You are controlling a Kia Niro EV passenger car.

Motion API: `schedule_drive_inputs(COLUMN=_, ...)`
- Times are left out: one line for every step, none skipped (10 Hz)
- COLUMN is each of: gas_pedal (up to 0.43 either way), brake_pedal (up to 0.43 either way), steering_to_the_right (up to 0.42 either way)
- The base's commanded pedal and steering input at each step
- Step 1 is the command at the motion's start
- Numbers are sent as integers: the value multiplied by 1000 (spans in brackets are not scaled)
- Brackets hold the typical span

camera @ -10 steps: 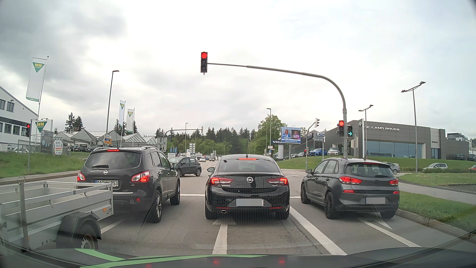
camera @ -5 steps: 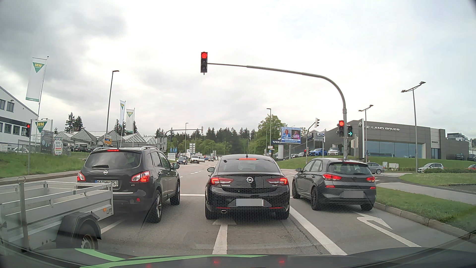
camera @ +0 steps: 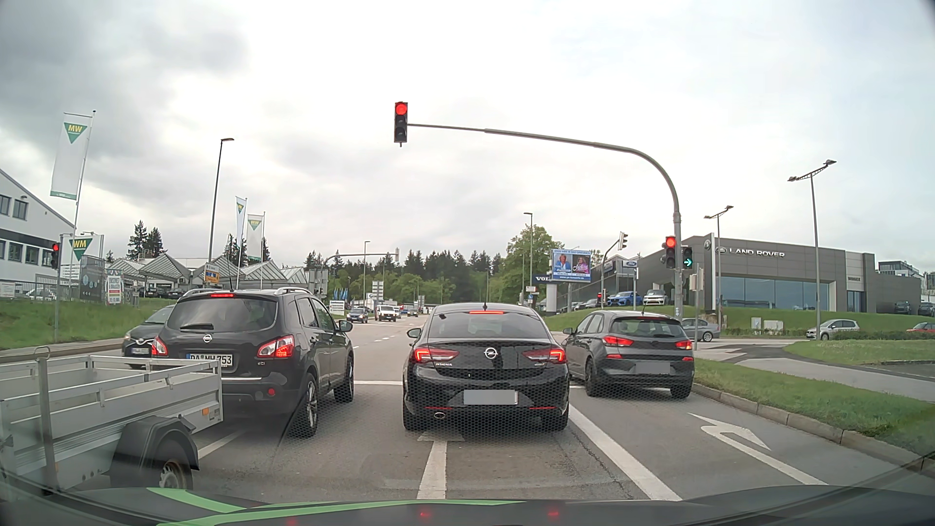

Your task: Follow the waypoints while adhering to traffic rules and regulations

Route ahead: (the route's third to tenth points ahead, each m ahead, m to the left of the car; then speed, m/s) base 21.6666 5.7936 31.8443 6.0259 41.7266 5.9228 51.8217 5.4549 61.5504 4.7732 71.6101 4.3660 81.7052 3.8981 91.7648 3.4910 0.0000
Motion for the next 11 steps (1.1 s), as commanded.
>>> schedule_drive_inputs(gas_pedal=0, brake_pedal=0, steering_to_the_right=4)
schedule_drive_inputs(gas_pedal=0, brake_pedal=0, steering_to_the_right=4)
schedule_drive_inputs(gas_pedal=0, brake_pedal=0, steering_to_the_right=3)
schedule_drive_inputs(gas_pedal=0, brake_pedal=0, steering_to_the_right=3)
schedule_drive_inputs(gas_pedal=0, brake_pedal=0, steering_to_the_right=3)
schedule_drive_inputs(gas_pedal=0, brake_pedal=0, steering_to_the_right=3)
schedule_drive_inputs(gas_pedal=0, brake_pedal=0, steering_to_the_right=1)
schedule_drive_inputs(gas_pedal=0, brake_pedal=0, steering_to_the_right=1)
schedule_drive_inputs(gas_pedal=0, brake_pedal=0, steering_to_the_right=1)
schedule_drive_inputs(gas_pedal=0, brake_pedal=0, steering_to_the_right=1)
schedule_drive_inputs(gas_pedal=0, brake_pedal=0, steering_to_the_right=1)
